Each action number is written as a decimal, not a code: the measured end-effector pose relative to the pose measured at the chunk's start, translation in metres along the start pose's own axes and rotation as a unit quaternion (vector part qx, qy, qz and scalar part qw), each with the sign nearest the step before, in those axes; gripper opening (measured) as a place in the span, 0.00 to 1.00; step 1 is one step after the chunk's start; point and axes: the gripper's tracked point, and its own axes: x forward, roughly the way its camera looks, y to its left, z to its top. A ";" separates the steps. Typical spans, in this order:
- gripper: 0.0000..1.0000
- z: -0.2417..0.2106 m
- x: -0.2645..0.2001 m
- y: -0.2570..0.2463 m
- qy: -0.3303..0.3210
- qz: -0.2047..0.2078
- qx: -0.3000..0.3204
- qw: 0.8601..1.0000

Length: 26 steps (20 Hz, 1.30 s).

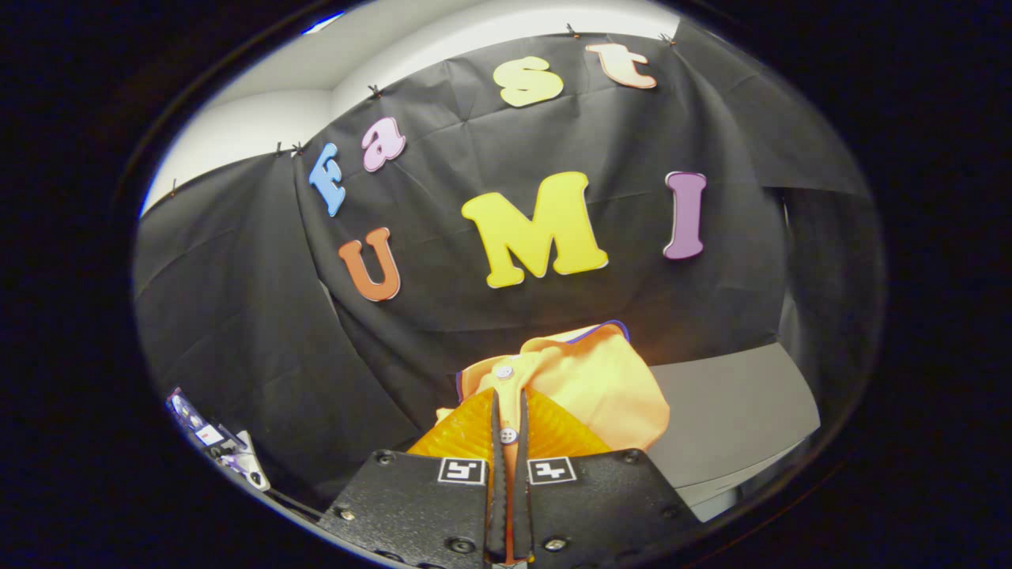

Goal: Put the clothes into the washing machine and then close the washing machine lid.

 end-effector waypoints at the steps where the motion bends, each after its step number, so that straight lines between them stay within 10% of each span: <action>1: 0.06 -0.003 0.009 0.007 0.005 0.006 0.000 1.000; 26: 0.07 -0.178 0.249 0.001 0.232 0.005 0.073 0.970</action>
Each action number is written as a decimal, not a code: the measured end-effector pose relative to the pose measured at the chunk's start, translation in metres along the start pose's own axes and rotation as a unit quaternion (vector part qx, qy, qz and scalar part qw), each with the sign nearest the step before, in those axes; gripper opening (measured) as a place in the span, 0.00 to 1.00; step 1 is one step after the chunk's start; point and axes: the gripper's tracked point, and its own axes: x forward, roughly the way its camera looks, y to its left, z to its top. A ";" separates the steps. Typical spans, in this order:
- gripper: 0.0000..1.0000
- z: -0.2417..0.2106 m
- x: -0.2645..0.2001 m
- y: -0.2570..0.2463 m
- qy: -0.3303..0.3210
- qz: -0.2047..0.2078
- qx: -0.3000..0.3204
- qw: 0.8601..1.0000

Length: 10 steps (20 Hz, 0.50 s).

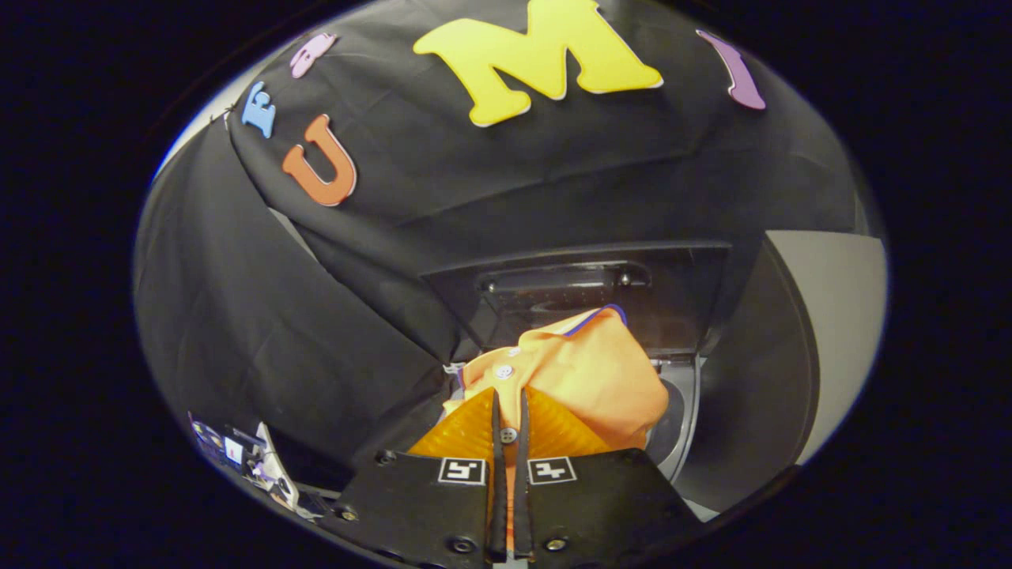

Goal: Put the clothes into the washing machine and then close the washing machine lid.

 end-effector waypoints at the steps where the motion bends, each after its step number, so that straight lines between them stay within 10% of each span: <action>1: 0.06 -0.004 0.009 -0.004 0.008 -0.005 0.004 1.000; 10: 0.06 -0.045 0.090 -0.045 0.076 -0.069 0.024 0.994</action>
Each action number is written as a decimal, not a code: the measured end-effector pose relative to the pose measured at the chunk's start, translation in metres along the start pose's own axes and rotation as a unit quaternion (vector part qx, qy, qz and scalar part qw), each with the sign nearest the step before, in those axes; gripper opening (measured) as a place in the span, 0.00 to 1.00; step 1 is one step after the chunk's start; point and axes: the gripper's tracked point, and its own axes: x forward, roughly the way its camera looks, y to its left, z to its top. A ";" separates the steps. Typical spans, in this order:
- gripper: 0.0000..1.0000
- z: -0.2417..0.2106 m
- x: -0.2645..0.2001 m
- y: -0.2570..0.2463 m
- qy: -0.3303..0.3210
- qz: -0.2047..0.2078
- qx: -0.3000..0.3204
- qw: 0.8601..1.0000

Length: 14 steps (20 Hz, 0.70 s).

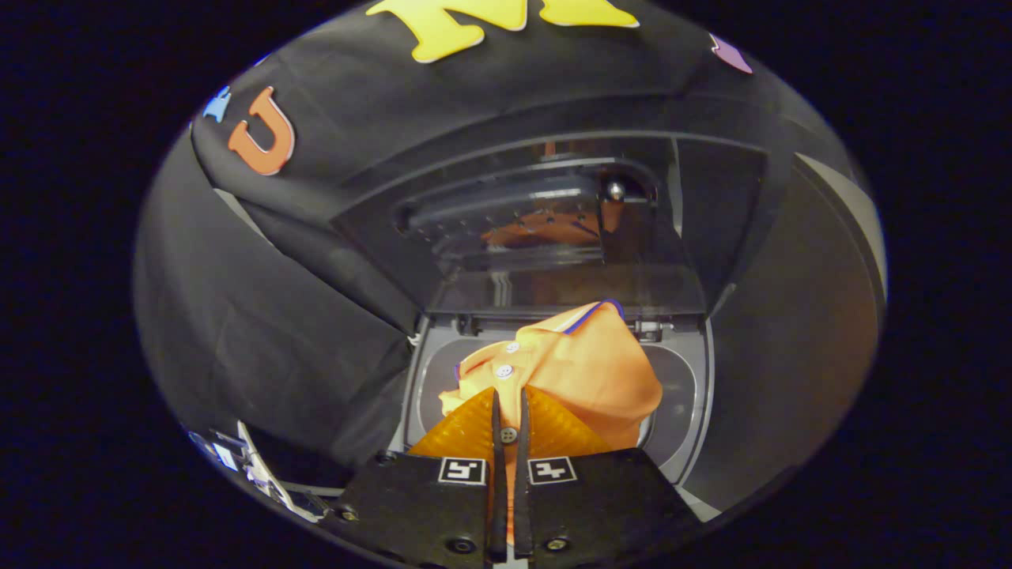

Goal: Put the clothes into the washing machine and then close the washing machine lid.

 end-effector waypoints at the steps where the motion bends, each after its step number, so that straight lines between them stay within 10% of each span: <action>1: 0.06 -0.004 0.008 -0.002 0.008 -0.007 0.000 1.000; 11: 0.07 -0.014 0.025 -0.014 0.041 -0.048 0.004 0.998; 14: 0.25 -0.019 0.023 -0.010 0.049 -0.030 0.007 0.998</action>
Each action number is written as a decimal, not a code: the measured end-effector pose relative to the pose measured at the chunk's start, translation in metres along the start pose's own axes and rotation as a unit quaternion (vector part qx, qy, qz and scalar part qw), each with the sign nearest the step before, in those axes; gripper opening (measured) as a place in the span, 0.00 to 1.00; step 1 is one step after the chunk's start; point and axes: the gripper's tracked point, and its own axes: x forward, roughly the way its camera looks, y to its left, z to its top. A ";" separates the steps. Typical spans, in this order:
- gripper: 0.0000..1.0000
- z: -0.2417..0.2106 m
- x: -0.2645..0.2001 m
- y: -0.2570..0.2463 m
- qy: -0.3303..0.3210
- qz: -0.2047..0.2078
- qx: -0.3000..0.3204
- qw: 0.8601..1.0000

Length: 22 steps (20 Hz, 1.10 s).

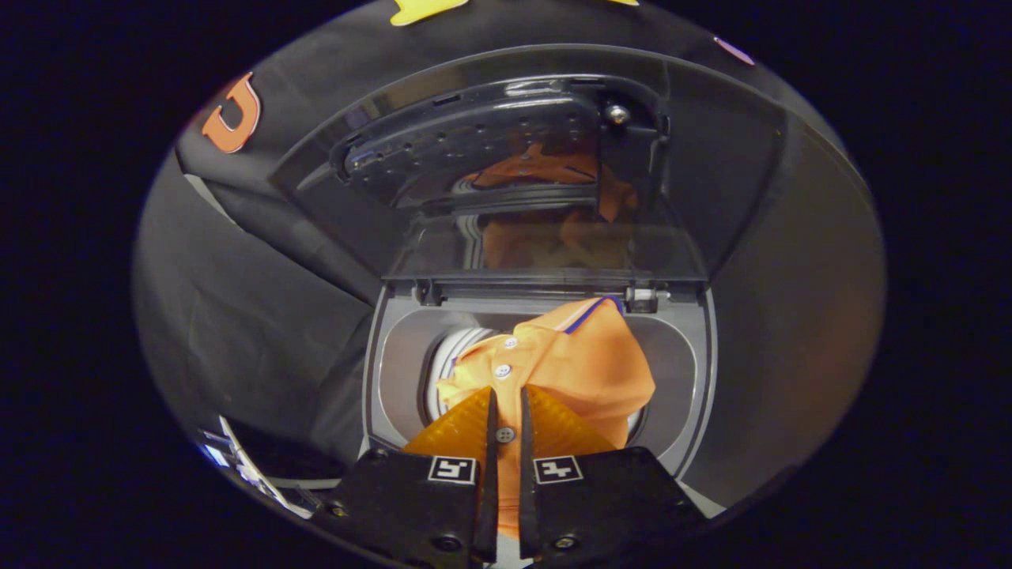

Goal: Put the clothes into the washing machine and then close the washing machine lid.

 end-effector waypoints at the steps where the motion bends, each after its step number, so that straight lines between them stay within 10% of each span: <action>1: 0.38 -0.001 0.003 0.002 -0.005 -0.002 -0.003 1.000; 4: 0.79 0.006 -0.006 0.000 -0.029 -0.022 -0.022 0.999; 22: 0.79 0.025 -0.059 -0.001 -0.142 -0.053 -0.065 0.986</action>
